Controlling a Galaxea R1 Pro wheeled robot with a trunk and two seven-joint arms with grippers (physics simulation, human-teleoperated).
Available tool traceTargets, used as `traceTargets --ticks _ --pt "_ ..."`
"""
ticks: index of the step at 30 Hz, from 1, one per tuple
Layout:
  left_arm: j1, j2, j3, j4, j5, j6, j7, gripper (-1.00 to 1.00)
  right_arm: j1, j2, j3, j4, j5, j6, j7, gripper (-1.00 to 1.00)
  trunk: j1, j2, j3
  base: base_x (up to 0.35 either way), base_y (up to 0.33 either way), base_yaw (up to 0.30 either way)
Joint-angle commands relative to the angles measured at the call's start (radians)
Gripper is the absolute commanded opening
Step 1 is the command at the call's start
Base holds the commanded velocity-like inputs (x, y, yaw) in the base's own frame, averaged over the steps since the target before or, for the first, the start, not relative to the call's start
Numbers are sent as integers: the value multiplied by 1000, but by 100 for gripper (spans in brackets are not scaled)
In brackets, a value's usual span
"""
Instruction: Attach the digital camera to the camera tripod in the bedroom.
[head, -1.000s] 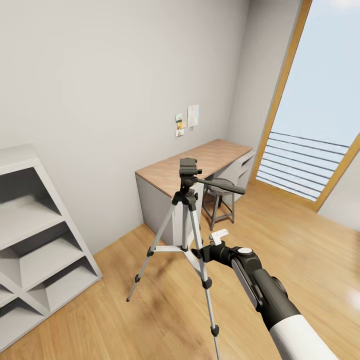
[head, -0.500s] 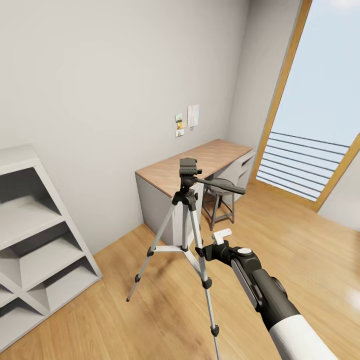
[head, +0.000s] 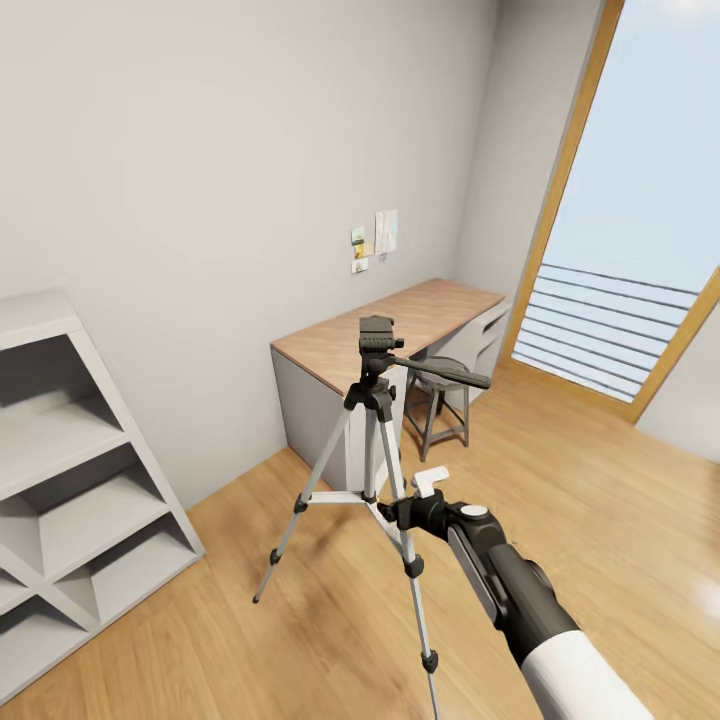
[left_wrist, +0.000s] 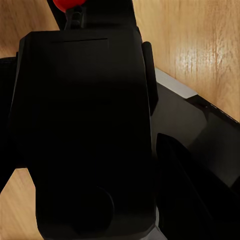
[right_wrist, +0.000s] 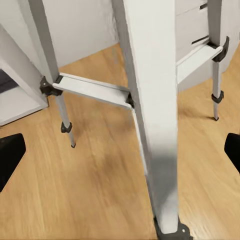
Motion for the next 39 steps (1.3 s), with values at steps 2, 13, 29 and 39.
traceTargets --ticks 2,13,29,39 --pt "-1 0 -8 0 5 1 3 -100 -1 21 -1 41 -1 -51 -5 100 1 -2 -2 0 0 0" --pt "-1 0 -8 0 5 1 3 -100 -1 48 -6 189 -5 -201 -9 100 1 -2 -2 0 0 0" --pt "-1 0 -8 0 5 1 3 -100 -2 49 -9 229 -6 -249 -12 100 1 -2 -2 0 0 0" --pt "-1 0 -8 0 5 1 3 -100 -72 53 -29 257 -10 -251 -13 100 1 -2 -2 0 0 0"
